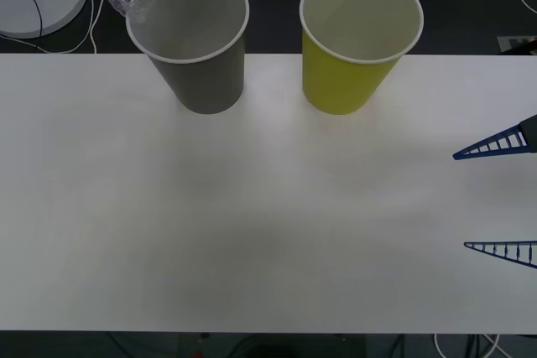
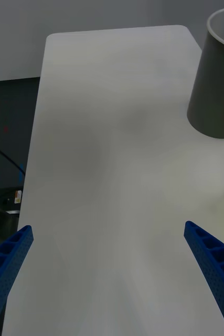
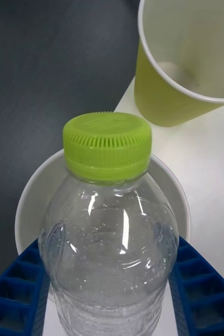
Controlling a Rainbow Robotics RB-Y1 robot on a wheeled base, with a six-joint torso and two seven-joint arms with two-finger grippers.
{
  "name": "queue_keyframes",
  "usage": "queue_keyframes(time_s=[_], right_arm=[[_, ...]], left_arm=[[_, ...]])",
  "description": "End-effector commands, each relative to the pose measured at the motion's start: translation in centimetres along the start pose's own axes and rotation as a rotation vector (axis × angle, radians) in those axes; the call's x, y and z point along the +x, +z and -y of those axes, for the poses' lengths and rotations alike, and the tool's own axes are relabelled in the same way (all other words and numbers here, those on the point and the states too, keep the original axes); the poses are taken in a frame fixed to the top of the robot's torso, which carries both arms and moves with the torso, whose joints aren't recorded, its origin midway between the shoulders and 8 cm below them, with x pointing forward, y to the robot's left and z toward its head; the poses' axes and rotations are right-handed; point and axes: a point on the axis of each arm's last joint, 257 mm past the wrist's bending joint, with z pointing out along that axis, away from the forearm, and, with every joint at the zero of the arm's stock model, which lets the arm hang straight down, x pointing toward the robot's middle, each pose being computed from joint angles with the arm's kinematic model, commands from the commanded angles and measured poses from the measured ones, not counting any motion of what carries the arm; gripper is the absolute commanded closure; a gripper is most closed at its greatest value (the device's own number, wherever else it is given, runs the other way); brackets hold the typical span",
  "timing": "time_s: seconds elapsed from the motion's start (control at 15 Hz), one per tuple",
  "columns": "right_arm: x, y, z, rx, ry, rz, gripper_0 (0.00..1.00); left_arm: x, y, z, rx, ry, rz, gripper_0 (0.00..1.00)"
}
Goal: Put the can into the green bin and the plastic bottle into the gray bin
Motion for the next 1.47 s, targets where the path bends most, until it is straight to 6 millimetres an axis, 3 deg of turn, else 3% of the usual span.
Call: queue_keyframes(time_s=[0.07,0.87,1.47], right_arm=[[0.0,0.0,0.0,0.0,0.0,0.0,0.0],[0.0,0.0,0.0,0.0,0.0,0.0,0.0],[0.0,0.0,0.0,0.0,0.0,0.0,0.0]], left_arm=[[0.0,0.1,0.0,0.001,-0.001,-0.001,0.0],[0.3,-0.3,0.0,0.006,0.003,-0.001,0.0],[4.7,-2.2,1.0,0.055,0.003,0.023,0.0]])
